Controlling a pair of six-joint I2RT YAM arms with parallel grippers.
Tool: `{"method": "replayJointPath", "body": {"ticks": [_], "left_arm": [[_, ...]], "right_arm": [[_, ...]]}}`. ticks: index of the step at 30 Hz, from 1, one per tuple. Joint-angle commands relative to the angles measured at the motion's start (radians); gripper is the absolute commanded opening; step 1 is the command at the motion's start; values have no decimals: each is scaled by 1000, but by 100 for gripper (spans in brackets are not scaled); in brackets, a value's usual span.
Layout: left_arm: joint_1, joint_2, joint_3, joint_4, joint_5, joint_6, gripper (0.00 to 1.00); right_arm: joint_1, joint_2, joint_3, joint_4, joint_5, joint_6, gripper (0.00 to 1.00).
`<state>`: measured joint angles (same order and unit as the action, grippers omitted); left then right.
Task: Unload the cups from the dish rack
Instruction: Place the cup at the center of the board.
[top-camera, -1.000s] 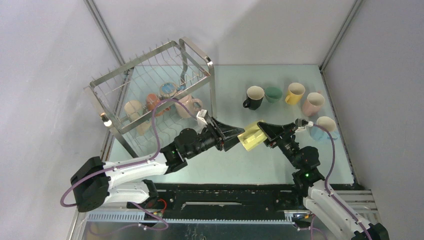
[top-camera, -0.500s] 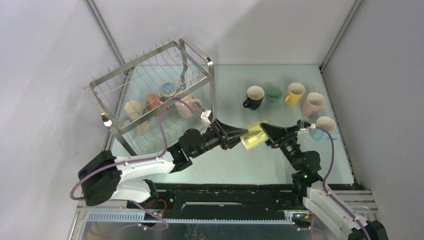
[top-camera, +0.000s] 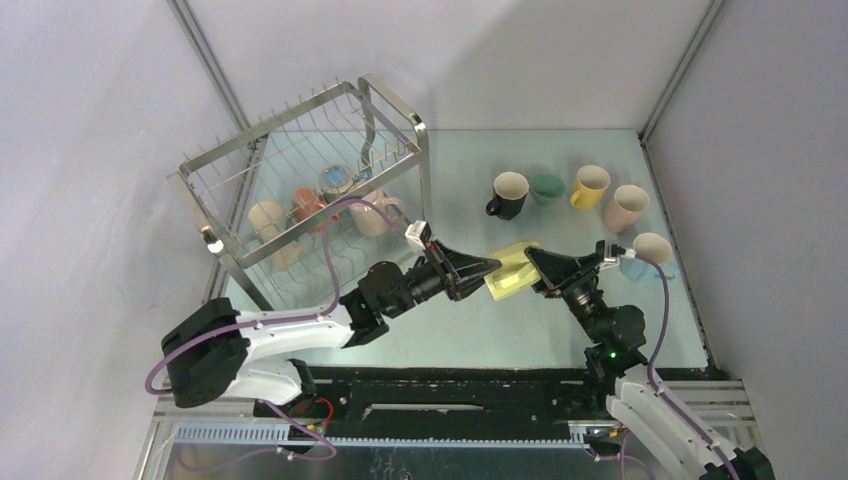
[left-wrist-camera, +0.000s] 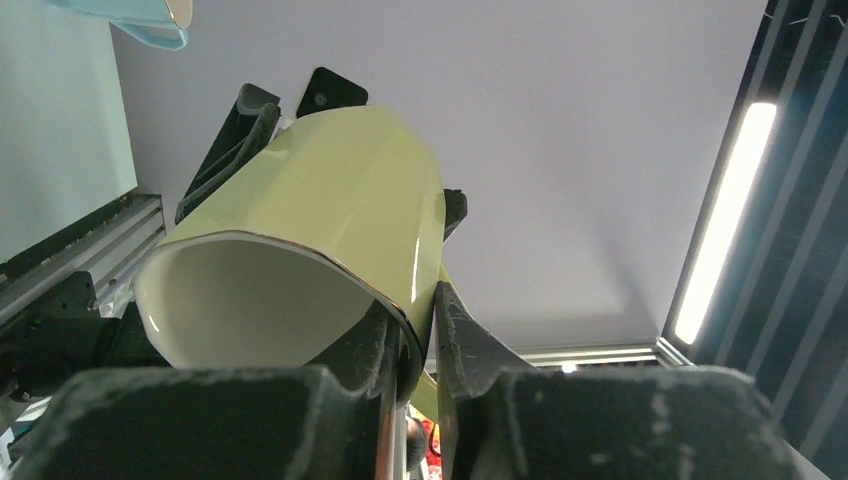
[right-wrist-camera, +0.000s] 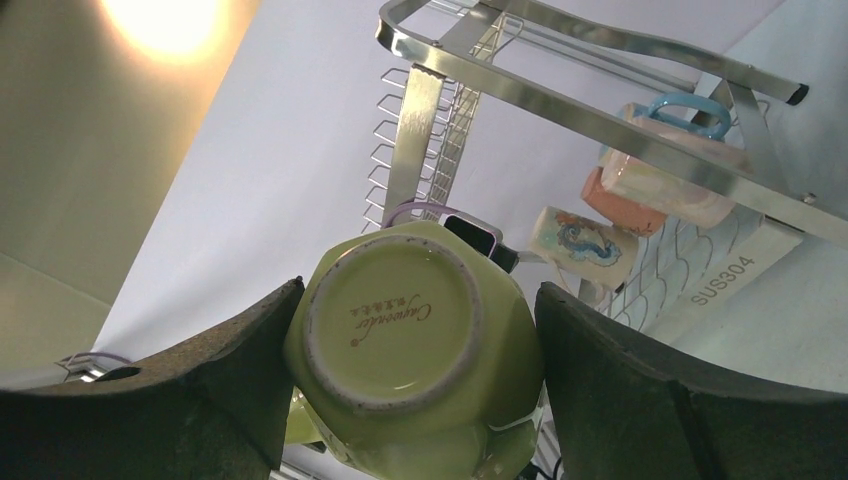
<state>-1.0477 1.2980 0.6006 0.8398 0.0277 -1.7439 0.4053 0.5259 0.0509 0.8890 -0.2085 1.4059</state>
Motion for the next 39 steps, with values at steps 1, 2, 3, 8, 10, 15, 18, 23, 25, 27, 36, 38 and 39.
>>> {"method": "replayJointPath", "body": {"ticks": [1,2,3,8,10,15,18,23,25,27,36,38,39], "left_arm": [[-14,-12,69,65,-63,60,0],[-16,-12,71,65,-68,78,0],[-19,-12,73,65,-73,93,0],[-25,-18,96,27,-87,157,0],[-27,-26,107,-1,-91,185,0],[-29,-46,139,-74,-95,255,0],[-29,-57,141,-89,-106,281,0],[-31,-64,153,-107,-115,349,0],[-30,-67,163,-127,-116,385,0],[-33,-76,183,-179,-121,427,0],[-35,-95,261,-350,-130,583,0],[-35,-91,283,-385,-128,617,0],[-35,-91,293,-400,-127,634,0]], "right_arm": [[2,-57,7,-1,-29,-4,66],[3,-69,12,-29,-32,-5,72],[3,-83,19,-55,-33,-9,77],[7,-161,56,-214,-42,-37,89],[8,-193,69,-278,-37,-49,92],[7,-269,124,-472,-11,-86,99],[8,-300,151,-560,8,-97,100],[7,-320,214,-744,45,-106,100],[8,-324,244,-822,65,-114,100],[9,-326,275,-901,85,-124,100],[11,-308,367,-1128,151,-162,100],[13,-296,387,-1155,161,-180,100],[15,-292,399,-1176,172,-190,100]]}}
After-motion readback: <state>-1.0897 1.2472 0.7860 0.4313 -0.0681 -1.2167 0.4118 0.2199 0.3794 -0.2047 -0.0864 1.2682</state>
